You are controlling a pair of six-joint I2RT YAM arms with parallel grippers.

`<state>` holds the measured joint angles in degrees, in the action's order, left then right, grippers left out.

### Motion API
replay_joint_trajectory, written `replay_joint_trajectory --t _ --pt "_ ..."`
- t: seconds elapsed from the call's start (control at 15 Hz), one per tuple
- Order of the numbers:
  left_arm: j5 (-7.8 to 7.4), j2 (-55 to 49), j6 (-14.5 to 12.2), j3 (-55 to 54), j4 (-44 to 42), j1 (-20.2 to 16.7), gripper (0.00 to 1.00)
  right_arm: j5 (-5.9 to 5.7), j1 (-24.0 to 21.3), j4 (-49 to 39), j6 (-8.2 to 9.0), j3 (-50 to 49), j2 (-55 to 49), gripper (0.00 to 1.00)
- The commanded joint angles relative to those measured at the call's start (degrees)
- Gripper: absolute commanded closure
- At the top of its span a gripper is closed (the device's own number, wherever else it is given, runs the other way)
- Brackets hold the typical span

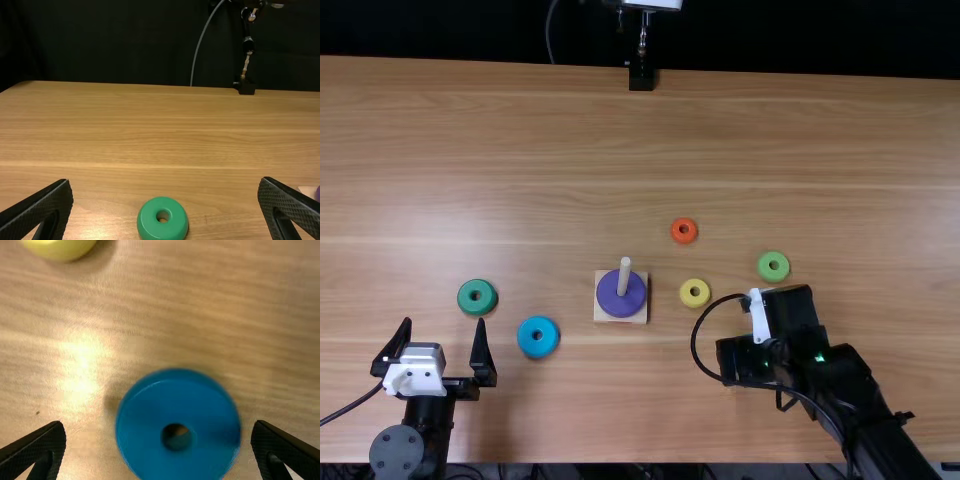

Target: Build the Hanoi tower: stack the rings onto the peg from bottom to top in this color order: purple, dark blue, light blue, dark green, light green, yellow, orange.

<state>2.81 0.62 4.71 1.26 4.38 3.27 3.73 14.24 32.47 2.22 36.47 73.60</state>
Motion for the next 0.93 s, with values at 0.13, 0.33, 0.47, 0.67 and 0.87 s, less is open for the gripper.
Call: replay_joint_trajectory --t 0.13,0.33,0.47,0.67,0.87 --pt "0.36 -0.62 -0.07 -1.26 1.00 -0.46 0.00 -14.48 0.17 0.08 0.42 1.59 0.58 0.00" --pt "0.36 -0.62 -0.07 -1.26 1.00 -0.46 0.00 -15.86 0.17 0.39 0.63 1.68 0.58 0.00" --pt "0.36 -0.62 0.04 -1.26 1.00 -0.46 0.00 -14.48 0.17 0.82 0.63 2.38 0.58 0.00" --pt "0.36 -0.62 -0.07 -1.26 1.00 -0.46 0.00 -7.95 0.17 1.34 4.00 4.23 0.49 0.00" --pt "0.36 -0.62 0.04 -1.26 1.00 -0.46 0.00 -0.04 0.17 1.45 7.70 5.54 0.49 0.00"
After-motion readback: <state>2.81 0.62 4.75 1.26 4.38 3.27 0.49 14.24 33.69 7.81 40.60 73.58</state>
